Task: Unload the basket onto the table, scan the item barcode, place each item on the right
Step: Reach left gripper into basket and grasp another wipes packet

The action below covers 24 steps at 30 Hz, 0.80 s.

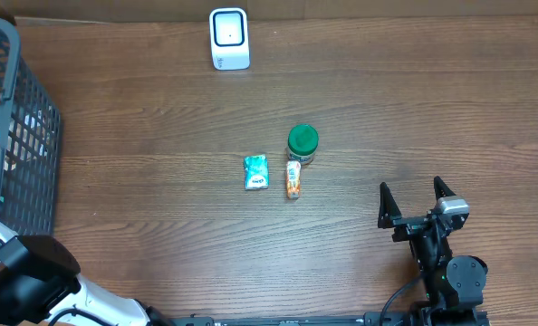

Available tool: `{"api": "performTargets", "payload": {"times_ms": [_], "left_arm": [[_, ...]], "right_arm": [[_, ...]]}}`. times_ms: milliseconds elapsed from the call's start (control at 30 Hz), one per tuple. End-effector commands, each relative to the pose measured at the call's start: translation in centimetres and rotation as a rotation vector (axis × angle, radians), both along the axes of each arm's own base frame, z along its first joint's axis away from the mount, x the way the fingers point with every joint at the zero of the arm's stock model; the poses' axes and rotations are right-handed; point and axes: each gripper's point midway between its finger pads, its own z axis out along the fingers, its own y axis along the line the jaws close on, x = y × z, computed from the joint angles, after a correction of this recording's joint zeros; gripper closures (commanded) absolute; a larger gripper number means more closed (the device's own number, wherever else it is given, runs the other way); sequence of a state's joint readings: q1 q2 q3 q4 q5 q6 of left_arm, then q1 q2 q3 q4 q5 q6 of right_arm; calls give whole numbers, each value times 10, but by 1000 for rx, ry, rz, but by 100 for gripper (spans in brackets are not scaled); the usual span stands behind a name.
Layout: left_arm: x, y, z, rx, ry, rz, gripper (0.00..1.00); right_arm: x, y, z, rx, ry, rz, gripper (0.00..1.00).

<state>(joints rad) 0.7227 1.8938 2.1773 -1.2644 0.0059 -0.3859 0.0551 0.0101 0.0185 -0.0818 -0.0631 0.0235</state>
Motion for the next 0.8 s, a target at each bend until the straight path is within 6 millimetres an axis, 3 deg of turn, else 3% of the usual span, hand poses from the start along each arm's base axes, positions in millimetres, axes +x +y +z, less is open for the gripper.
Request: {"api": "performTargets", "payload": {"times_ms": [0, 167, 333, 433, 600, 767], "left_arm": [[1, 11, -7, 34, 31, -27, 17], [6, 16, -9, 62, 38, -64, 17], [14, 24, -30, 49, 74, -89, 18], [12, 28, -64, -3, 158, -83, 25], [-18, 42, -115, -68, 349, 45, 27], [-35, 49, -156, -159, 442, 67, 38]], "right_arm": [[0, 1, -3, 3, 0, 5, 0], [0, 1, -3, 3, 0, 5, 0], [0, 1, -3, 3, 0, 5, 0], [0, 1, -3, 3, 0, 5, 0], [0, 1, -2, 3, -1, 5, 0], [0, 1, -3, 3, 0, 5, 0]]}}
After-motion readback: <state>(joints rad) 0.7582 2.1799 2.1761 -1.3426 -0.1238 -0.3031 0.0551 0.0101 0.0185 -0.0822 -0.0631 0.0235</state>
